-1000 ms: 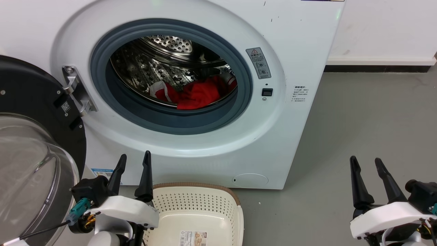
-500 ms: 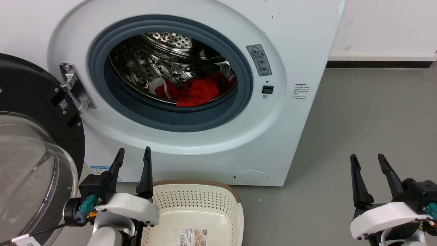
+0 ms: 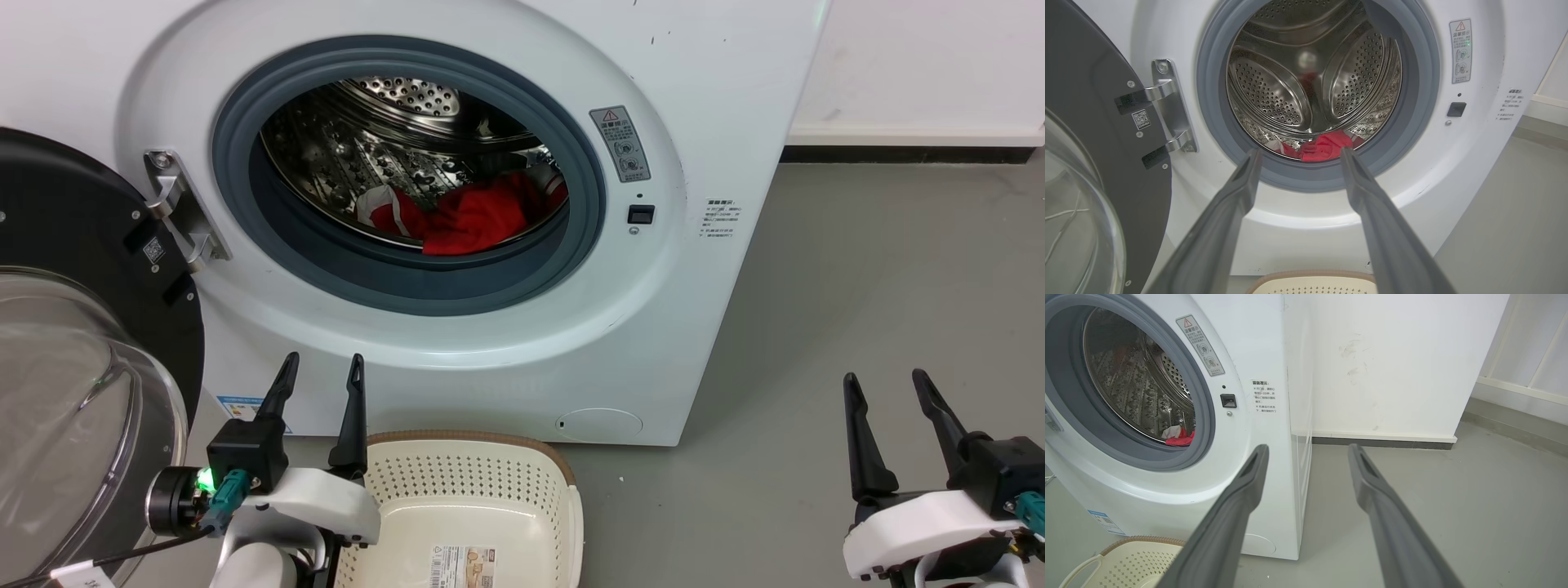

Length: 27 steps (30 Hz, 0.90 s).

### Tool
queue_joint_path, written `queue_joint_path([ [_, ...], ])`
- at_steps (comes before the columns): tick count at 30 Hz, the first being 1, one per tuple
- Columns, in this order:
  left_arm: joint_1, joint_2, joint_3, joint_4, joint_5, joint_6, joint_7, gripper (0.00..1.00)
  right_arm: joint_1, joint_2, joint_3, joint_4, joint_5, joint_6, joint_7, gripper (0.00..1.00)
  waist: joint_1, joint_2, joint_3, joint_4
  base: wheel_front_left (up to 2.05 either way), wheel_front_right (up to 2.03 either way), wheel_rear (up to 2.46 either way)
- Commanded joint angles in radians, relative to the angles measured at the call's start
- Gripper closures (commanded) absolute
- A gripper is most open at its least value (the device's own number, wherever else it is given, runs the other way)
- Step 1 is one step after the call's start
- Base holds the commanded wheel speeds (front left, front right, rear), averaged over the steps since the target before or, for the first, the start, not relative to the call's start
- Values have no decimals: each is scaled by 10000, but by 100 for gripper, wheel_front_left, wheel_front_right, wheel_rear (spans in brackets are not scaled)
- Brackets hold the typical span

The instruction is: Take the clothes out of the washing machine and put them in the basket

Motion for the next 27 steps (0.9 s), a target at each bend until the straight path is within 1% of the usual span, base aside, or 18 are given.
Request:
queue_joint_path([
  [1,-113,60,-17,7,216,46,-93,0,75,-3,-18,-80,-200,-3,-89,0,0,0,-16,-1,0,0,0],
  [17,-74,48,113,184,1206,178,-386,0,144,-3,-97,-3,-938,-5,-324,0,0,0,17,-12,0,0,0],
  [27,-37,-29,204,275,1138,100,-385,0,60,-3,-75,131,-810,-5,-327,0,0,0,8,-9,0,0,0],
])
